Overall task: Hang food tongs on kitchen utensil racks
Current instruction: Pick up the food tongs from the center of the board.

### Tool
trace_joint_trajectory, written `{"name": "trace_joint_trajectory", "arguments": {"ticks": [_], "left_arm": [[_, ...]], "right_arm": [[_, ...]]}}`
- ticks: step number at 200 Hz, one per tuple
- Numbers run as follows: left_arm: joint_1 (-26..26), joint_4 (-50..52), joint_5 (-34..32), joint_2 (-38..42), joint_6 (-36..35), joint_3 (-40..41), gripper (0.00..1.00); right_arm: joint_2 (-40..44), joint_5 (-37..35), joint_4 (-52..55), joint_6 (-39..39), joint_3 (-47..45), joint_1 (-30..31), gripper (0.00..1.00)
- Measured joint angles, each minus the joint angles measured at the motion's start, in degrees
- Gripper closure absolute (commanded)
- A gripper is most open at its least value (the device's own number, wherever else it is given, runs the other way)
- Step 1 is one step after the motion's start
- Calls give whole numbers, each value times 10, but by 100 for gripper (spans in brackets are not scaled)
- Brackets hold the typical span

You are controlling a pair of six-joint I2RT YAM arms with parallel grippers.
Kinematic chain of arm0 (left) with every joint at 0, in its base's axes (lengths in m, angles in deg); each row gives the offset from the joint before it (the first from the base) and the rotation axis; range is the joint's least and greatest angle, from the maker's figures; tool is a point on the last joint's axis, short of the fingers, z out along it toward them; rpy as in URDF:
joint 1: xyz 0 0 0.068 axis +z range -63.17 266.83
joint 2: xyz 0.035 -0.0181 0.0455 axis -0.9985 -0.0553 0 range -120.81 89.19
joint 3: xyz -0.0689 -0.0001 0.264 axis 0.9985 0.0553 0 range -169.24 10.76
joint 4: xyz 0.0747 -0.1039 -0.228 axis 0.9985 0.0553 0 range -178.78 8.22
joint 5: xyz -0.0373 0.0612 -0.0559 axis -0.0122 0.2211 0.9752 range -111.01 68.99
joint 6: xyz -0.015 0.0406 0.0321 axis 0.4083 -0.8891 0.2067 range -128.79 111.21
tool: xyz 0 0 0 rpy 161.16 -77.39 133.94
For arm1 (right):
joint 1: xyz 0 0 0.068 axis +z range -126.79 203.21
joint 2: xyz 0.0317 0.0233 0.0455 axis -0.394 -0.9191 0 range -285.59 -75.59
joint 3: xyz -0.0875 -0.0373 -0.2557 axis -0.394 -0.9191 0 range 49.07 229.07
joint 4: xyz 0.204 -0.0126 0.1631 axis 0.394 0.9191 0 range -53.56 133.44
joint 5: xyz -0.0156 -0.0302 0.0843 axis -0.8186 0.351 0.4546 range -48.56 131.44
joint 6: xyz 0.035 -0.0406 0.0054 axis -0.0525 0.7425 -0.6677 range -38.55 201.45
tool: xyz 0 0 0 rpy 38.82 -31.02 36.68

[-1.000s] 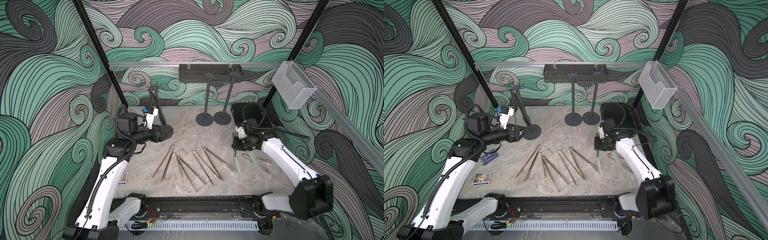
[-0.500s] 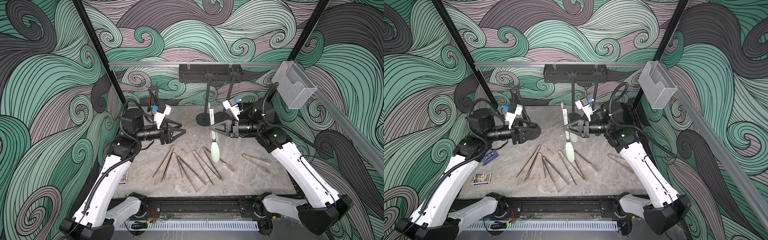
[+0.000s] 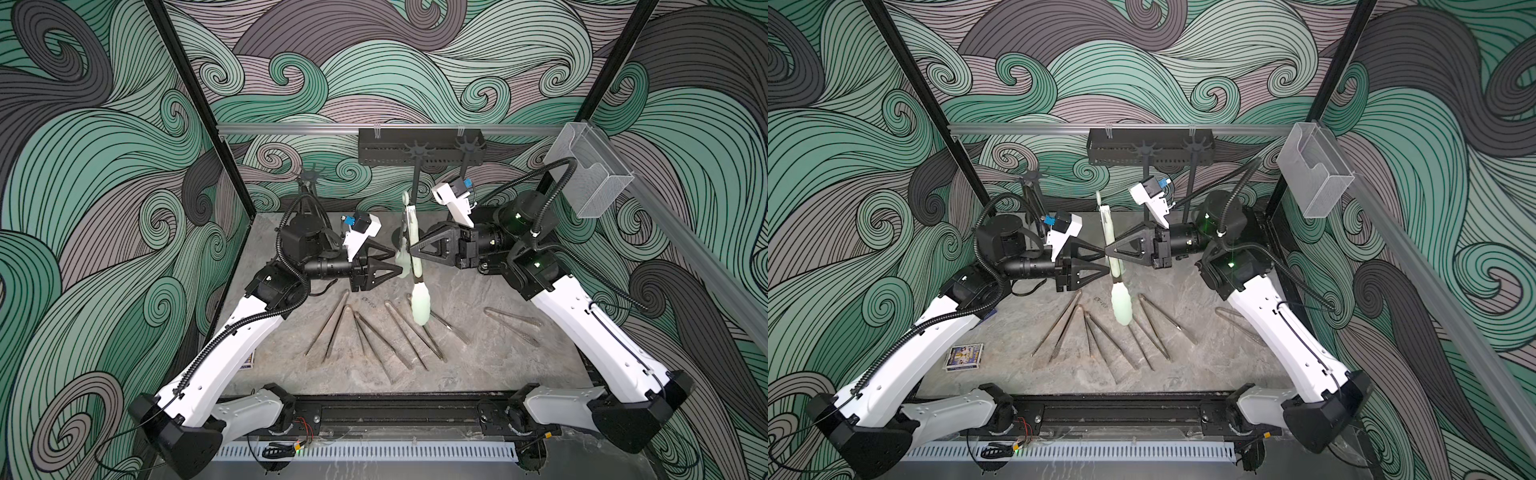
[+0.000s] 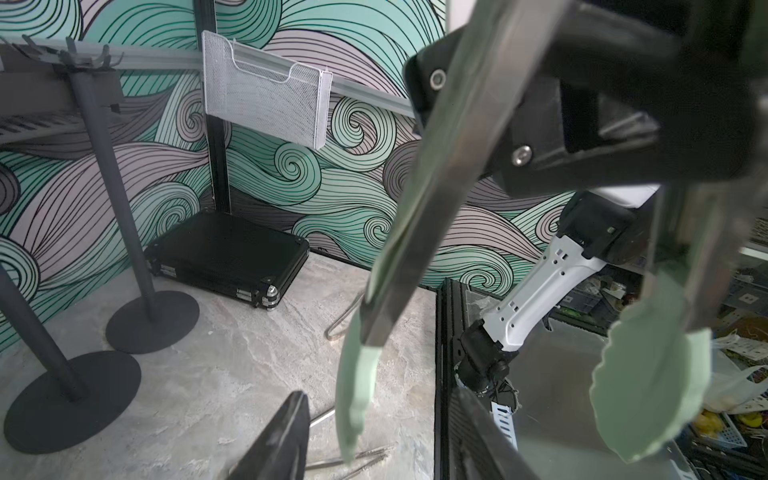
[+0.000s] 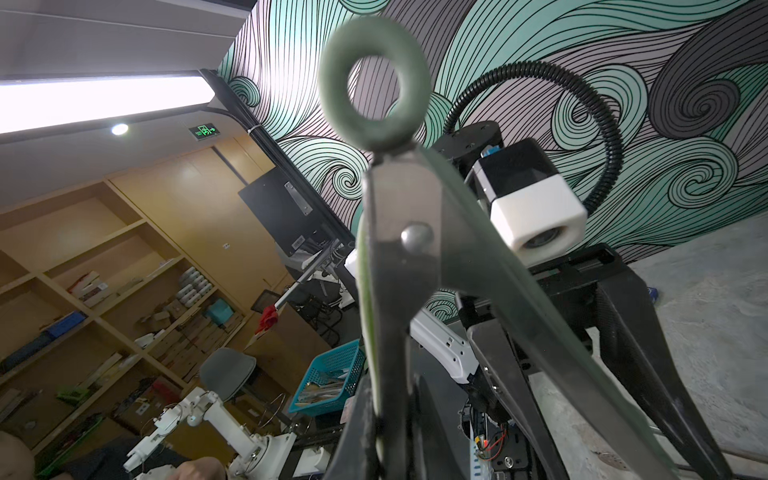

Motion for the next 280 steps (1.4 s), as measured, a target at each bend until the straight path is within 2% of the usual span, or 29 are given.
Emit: {"name": "trace_joint_trajectory", "arguments": {"ticks": [20,34,53,77,90,147,168,189,197,250,280], "left_arm": [[-15,-10,-6,-8,-1,-13,46],[-21,-17,-16,-10,-3,-20,51],[-28,-23,-30,-10,-9,-24,69],[-33,-26,-47,-11,-18,-24,86],[-35,-27,-53,-12,-27,-24,100],[-51,-22,-110,-9,-34,-24,100],[-54,6,-155,-5,-34,-33,100],[-56,37,-207,-2,-25,-43,100],[-56,44,-223,3,-19,-43,100],[-58,54,-317,2,38,-60,100],[-65,67,-368,-32,45,-97,100]], "right_arm": [[-14,1,-12,-16,0,9,100],[-21,2,-16,-26,2,14,100],[-26,3,-20,-36,8,19,100],[-25,9,-25,-44,10,23,100],[-25,3,-24,-48,10,23,100],[-26,-8,-3,-39,16,19,100],[-26,-18,17,-30,18,13,78],[-24,-29,27,-21,18,-4,50],[-23,-32,29,-18,17,-13,45],[34,-48,54,-9,-22,-90,37],[100,-70,137,52,-31,-151,35]]}}
